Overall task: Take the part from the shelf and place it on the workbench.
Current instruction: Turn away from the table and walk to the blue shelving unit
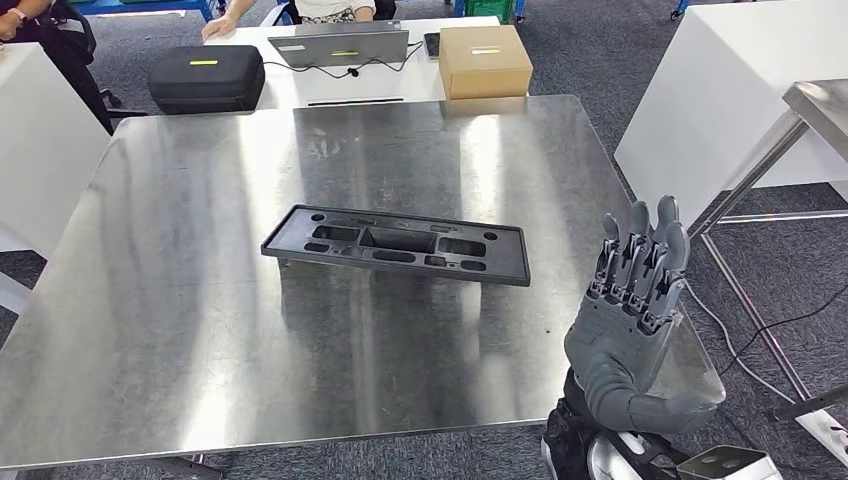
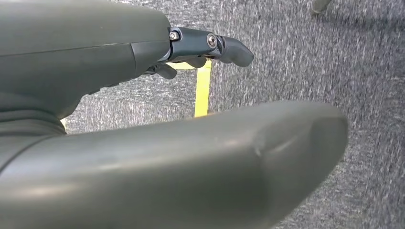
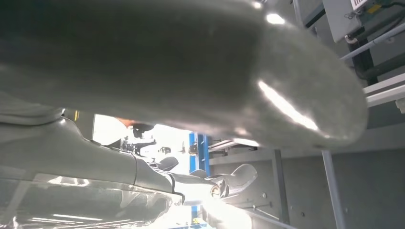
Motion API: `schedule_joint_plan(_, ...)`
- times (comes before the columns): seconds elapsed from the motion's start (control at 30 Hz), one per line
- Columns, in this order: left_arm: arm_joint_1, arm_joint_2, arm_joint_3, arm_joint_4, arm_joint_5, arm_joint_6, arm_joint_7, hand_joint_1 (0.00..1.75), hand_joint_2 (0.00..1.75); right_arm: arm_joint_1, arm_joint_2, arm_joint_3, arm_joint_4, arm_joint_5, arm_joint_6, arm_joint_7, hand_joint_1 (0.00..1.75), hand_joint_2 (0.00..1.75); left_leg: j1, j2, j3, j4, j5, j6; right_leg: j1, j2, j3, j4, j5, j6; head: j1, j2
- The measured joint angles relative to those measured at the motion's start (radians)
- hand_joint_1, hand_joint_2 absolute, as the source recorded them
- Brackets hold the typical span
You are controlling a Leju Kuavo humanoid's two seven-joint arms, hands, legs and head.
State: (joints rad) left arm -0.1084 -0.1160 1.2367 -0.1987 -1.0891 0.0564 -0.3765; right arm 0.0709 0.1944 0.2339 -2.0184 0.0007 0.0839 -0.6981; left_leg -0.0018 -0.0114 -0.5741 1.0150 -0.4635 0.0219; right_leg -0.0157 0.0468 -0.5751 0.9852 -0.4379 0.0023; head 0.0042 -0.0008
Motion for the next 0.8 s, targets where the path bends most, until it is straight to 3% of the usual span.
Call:
schedule_joint_plan(0.17, 0.000, 0.000, 0.000, 0.000, 0.002, 0.000, -0.001, 0.00, 0.00, 0.000, -0.005, 0.001, 0.000, -0.007, 0.000, 0.000, 0.00, 0.00, -0.007, 0.000, -0.003, 0.008, -0.004, 0.015, -0.008, 0.000, 0.001, -0.001, 0.000, 0.014, 0.000, 0.000)
schedule_joint_plan(0.3, -0.002, -0.001, 0.000, 0.000, 0.004, 0.001, -0.001, 0.00, 0.00, -0.001, -0.006, 0.001, 0.000, -0.012, 0.001, 0.000, 0.00, 0.00, -0.004, 0.005, 0.004, -0.005, 0.014, 0.041, -0.008, -0.005, -0.001, 0.000, 0.000, 0.032, 0.000, 0.000)
schedule_joint_plan(0.37, -0.003, -0.002, 0.000, 0.000, 0.005, 0.001, -0.002, 0.00, 0.00, -0.003, -0.007, 0.001, 0.001, -0.014, 0.003, 0.000, 0.00, 0.00, 0.000, 0.012, 0.009, -0.022, 0.031, 0.057, -0.004, -0.022, -0.029, 0.060, -0.043, 0.025, 0.004, 0.000)
schedule_joint_plan(0.43, -0.002, -0.002, 0.000, 0.000, 0.008, 0.001, -0.002, 0.00, 0.00, -0.005, -0.009, 0.001, 0.004, -0.016, 0.004, 0.000, 0.00, 0.00, -0.002, 0.018, -0.001, -0.025, 0.041, 0.064, -0.006, -0.033, -0.084, 0.195, -0.109, 0.017, 0.007, 0.000)
schedule_joint_plan(0.5, -0.002, -0.002, 0.000, 0.000, 0.012, 0.001, -0.002, 0.00, 0.00, -0.005, -0.012, 0.000, 0.008, -0.018, 0.004, 0.000, 0.00, 0.00, -0.004, 0.023, -0.012, -0.024, 0.049, 0.063, -0.008, -0.035, -0.114, 0.284, -0.138, 0.024, 0.007, 0.000)
schedule_joint_plan(0.53, -0.002, -0.003, 0.000, 0.000, 0.013, 0.001, -0.002, 0.00, 0.00, -0.005, -0.013, 0.000, 0.010, -0.018, 0.004, 0.000, 0.00, 0.00, -0.004, 0.024, -0.017, -0.024, 0.053, 0.060, -0.009, -0.037, -0.100, 0.270, -0.130, 0.032, 0.007, 0.000)
schedule_joint_plan(0.6, -0.002, -0.003, 0.000, 0.000, 0.013, 0.001, -0.002, 0.00, 0.00, -0.006, -0.014, 0.000, 0.012, -0.018, 0.004, 0.000, 0.00, 0.00, -0.004, 0.024, -0.026, -0.022, 0.061, 0.052, -0.011, -0.044, -0.014, 0.133, -0.090, 0.045, 0.007, 0.000)
schedule_joint_plan(0.67, -0.002, -0.004, 0.000, 0.000, 0.012, 0.001, -0.002, 0.00, 0.00, -0.009, -0.014, 0.000, 0.013, -0.016, 0.004, 0.000, 0.00, 0.00, -0.007, 0.024, -0.034, -0.017, 0.069, 0.041, -0.007, -0.051, 0.059, 0.015, -0.056, 0.042, 0.007, 0.000)
schedule_joint_plan(0.73, -0.002, -0.005, 0.000, 0.000, 0.011, 0.002, -0.003, 0.00, 0.00, -0.011, -0.013, 0.000, 0.015, -0.015, 0.004, 0.001, 0.00, 0.00, -0.008, 0.024, -0.040, -0.011, 0.075, 0.029, -0.001, -0.050, 0.065, -0.008, -0.044, 0.030, 0.006, 0.000)
schedule_joint_plan(0.8, -0.001, -0.005, 0.000, 0.000, 0.011, 0.003, -0.004, 0.00, 0.00, -0.012, -0.013, 0.000, 0.015, -0.016, 0.006, 0.001, 0.00, 0.00, -0.004, 0.023, -0.049, -0.003, 0.073, 0.017, -0.008, -0.048, 0.053, -0.013, -0.037, 0.014, 0.005, 0.000)
